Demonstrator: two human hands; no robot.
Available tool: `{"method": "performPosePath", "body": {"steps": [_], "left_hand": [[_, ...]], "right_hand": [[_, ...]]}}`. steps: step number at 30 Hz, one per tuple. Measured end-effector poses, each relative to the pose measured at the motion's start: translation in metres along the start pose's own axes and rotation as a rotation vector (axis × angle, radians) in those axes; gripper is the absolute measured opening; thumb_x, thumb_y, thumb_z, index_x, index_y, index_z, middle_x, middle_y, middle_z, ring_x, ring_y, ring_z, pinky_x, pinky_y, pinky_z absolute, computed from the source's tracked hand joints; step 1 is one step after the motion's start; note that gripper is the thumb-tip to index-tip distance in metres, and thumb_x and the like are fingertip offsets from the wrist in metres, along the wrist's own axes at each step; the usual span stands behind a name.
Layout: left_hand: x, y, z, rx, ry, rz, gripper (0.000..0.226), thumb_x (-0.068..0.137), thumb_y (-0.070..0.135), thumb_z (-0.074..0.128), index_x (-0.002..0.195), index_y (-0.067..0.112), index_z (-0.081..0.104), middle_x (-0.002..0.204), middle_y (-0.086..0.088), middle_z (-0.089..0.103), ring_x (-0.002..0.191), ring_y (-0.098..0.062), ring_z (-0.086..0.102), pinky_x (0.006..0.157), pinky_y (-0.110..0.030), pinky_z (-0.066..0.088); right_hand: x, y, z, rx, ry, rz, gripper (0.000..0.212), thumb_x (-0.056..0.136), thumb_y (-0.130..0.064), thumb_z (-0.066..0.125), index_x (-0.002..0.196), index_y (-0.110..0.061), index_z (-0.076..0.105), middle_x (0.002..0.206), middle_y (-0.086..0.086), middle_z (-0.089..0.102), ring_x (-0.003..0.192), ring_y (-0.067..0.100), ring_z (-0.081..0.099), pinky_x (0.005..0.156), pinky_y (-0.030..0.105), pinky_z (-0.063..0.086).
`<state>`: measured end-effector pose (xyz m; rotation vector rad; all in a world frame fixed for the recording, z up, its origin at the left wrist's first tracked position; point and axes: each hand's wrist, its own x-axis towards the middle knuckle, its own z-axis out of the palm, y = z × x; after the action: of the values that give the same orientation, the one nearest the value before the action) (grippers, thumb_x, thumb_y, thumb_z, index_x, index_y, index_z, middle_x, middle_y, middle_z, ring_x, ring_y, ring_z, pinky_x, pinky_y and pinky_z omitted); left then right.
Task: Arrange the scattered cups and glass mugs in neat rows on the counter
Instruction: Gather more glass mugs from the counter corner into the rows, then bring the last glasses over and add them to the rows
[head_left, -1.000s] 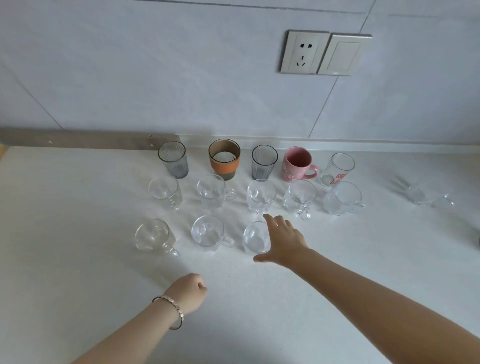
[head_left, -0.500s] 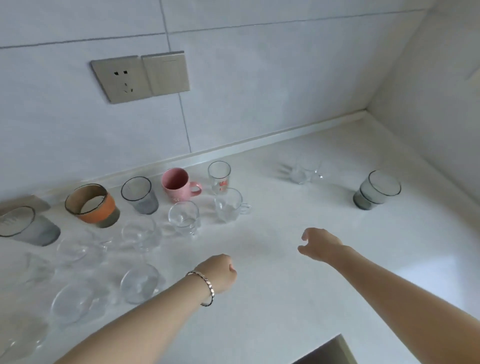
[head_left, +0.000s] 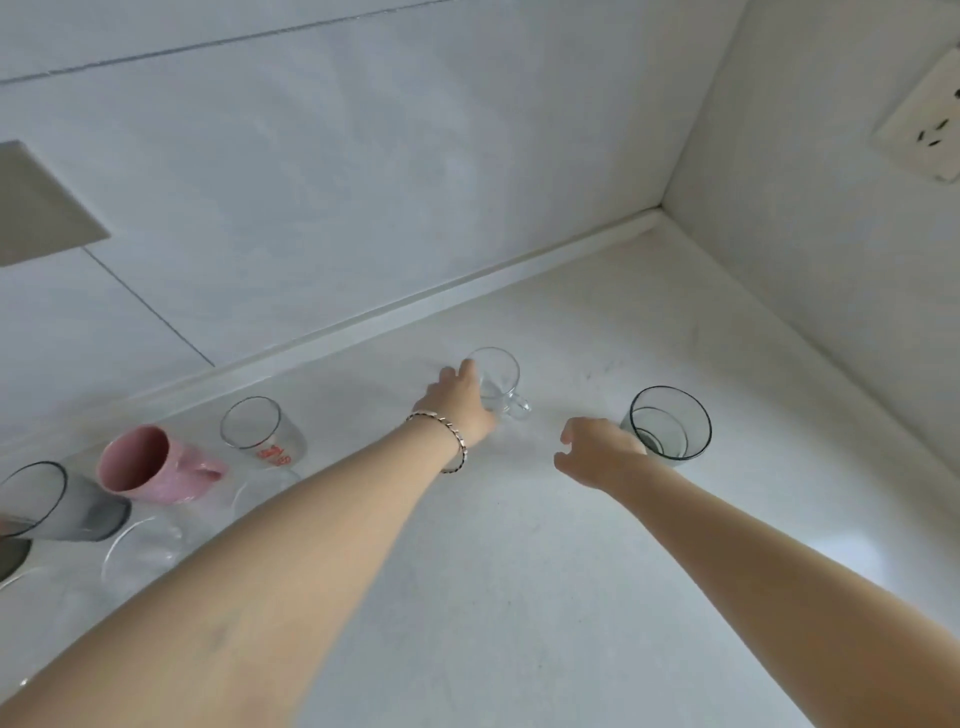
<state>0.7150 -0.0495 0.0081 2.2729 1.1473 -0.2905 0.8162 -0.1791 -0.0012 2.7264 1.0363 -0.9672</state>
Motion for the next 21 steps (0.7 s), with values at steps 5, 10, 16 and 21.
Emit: {"method": "performPosePath", "body": {"steps": [5,10,16,21], "left_hand": [[0.049,0.027,-0.004,0.048,-0.058,-0.075,0.096,0.07,0.042,0.074,0.144,0.019,0.017,0.142,-0.011,0.029,0.128,-0.035,0.042,0.104,-0.043,0.041],[0.062,0.022,0.01,0.137,-0.024,-0.038,0.079,0.068,0.04,0.076,0.131,0.017,0.035,0.132,-0.01,0.041,0.12,-0.035,0.05,0.095,-0.041,0.045],[0.001,-0.003,0.0,0.148,0.041,0.023,0.077,0.063,0.043,0.076,0.126,0.02,0.039,0.122,-0.005,0.047,0.11,-0.03,0.056,0.086,-0.038,0.048],[-0.099,-0.054,-0.015,0.026,0.101,-0.004,0.077,0.065,0.048,0.071,0.129,0.021,0.037,0.121,-0.003,0.049,0.109,-0.027,0.058,0.086,-0.035,0.048]], "right_hand": [[0.026,0.008,-0.003,0.024,-0.038,-0.022,0.036,0.092,-0.026,0.047,0.127,-0.019,0.051,0.126,0.003,0.058,0.114,0.023,0.057,0.08,0.026,0.043],[0.033,0.014,0.005,0.051,-0.061,-0.018,0.034,0.092,-0.027,0.047,0.124,-0.017,0.052,0.12,0.004,0.061,0.109,0.024,0.061,0.079,0.028,0.045],[0.014,0.004,0.013,0.076,-0.062,-0.003,0.035,0.091,-0.027,0.049,0.125,-0.018,0.053,0.126,0.003,0.058,0.109,0.024,0.061,0.078,0.029,0.047],[-0.021,-0.025,0.034,0.071,-0.064,-0.035,0.037,0.09,-0.029,0.05,0.126,-0.02,0.053,0.129,0.003,0.056,0.113,0.024,0.057,0.082,0.028,0.043]]}}
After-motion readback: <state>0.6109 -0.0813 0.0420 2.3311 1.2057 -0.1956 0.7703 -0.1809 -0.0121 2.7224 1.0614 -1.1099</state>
